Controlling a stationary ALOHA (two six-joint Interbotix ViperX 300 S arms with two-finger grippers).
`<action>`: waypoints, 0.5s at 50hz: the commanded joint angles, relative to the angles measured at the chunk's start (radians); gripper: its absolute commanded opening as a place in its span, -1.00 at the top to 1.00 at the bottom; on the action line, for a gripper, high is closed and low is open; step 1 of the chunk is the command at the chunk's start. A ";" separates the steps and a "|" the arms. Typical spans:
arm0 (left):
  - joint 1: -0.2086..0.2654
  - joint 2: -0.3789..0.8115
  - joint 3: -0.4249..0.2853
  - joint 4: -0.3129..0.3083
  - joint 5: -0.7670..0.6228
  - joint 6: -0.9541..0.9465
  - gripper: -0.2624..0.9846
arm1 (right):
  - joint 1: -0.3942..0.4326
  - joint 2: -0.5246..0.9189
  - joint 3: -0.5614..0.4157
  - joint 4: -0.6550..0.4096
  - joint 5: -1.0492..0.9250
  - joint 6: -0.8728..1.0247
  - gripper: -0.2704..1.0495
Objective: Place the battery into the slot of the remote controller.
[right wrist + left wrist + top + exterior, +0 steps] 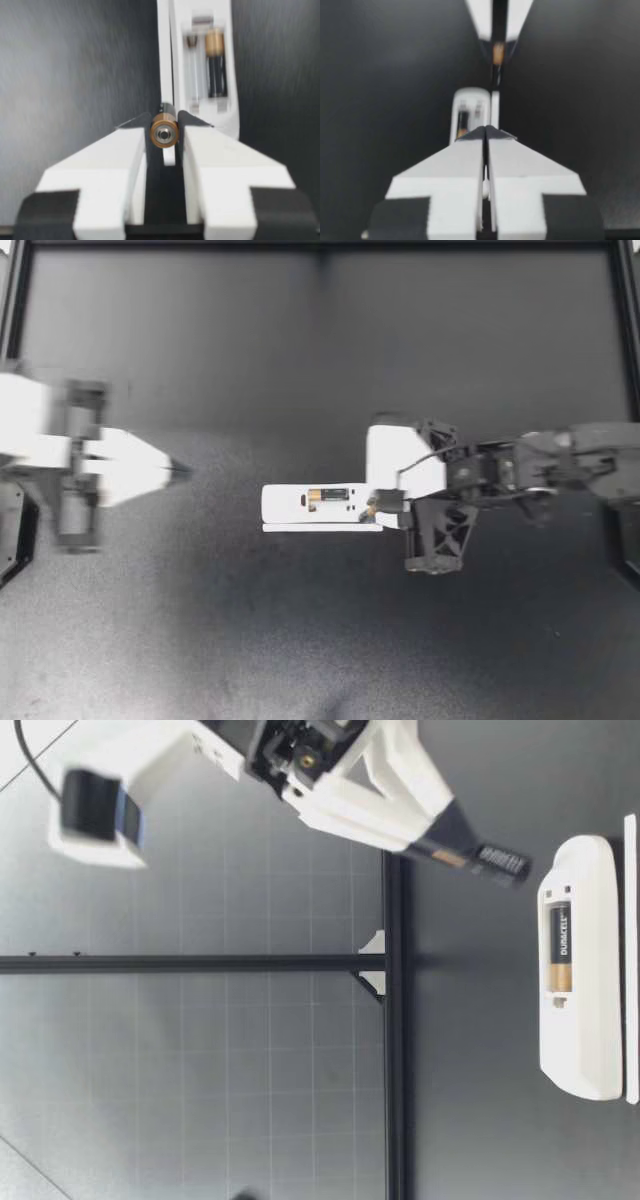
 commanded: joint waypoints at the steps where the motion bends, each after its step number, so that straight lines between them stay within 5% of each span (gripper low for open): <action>1: 0.009 0.095 -0.069 -0.002 0.034 0.002 0.80 | -0.025 -0.044 0.063 0.006 -0.230 0.009 0.57; 11: 0.035 0.279 -0.152 -0.002 0.084 0.002 0.80 | -0.051 -0.040 0.167 0.008 -0.509 0.009 0.57; 25: 0.043 0.499 -0.276 0.003 0.202 0.009 0.80 | -0.052 0.038 0.164 0.008 -0.532 0.003 0.58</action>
